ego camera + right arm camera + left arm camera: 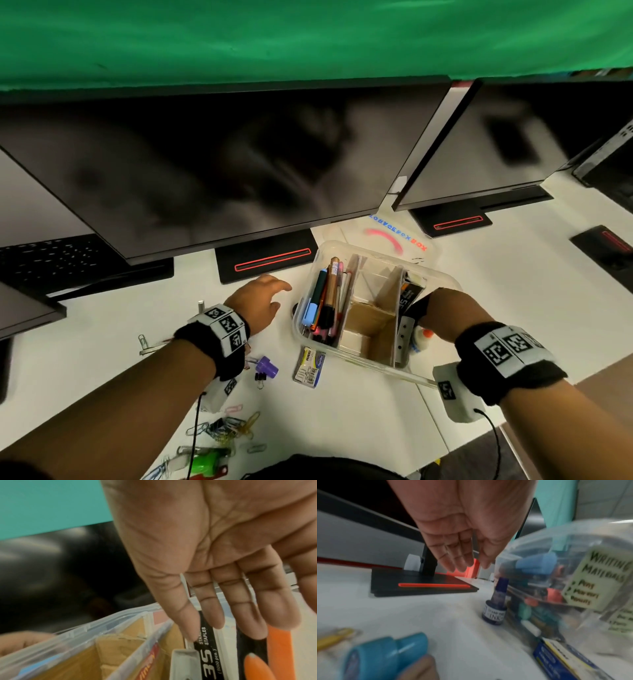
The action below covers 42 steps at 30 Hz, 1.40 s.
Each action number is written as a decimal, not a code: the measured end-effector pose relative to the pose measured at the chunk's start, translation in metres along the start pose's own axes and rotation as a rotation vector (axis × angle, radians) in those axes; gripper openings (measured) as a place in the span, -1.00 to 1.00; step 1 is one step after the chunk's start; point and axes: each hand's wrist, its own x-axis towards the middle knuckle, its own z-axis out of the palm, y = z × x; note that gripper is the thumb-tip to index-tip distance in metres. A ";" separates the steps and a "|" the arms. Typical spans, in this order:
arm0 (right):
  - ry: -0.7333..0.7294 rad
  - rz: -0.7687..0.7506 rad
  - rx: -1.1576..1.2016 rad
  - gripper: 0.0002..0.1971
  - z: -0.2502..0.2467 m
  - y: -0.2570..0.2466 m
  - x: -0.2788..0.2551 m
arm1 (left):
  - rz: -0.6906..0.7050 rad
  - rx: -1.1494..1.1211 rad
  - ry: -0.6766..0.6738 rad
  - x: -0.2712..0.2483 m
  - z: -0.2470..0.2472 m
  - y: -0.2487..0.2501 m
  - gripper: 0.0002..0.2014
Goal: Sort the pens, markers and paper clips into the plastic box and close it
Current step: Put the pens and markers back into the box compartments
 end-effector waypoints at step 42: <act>0.128 -0.384 0.583 -0.81 -0.015 -0.046 -0.062 | 0.204 -0.010 0.016 -0.043 -0.048 0.082 -0.74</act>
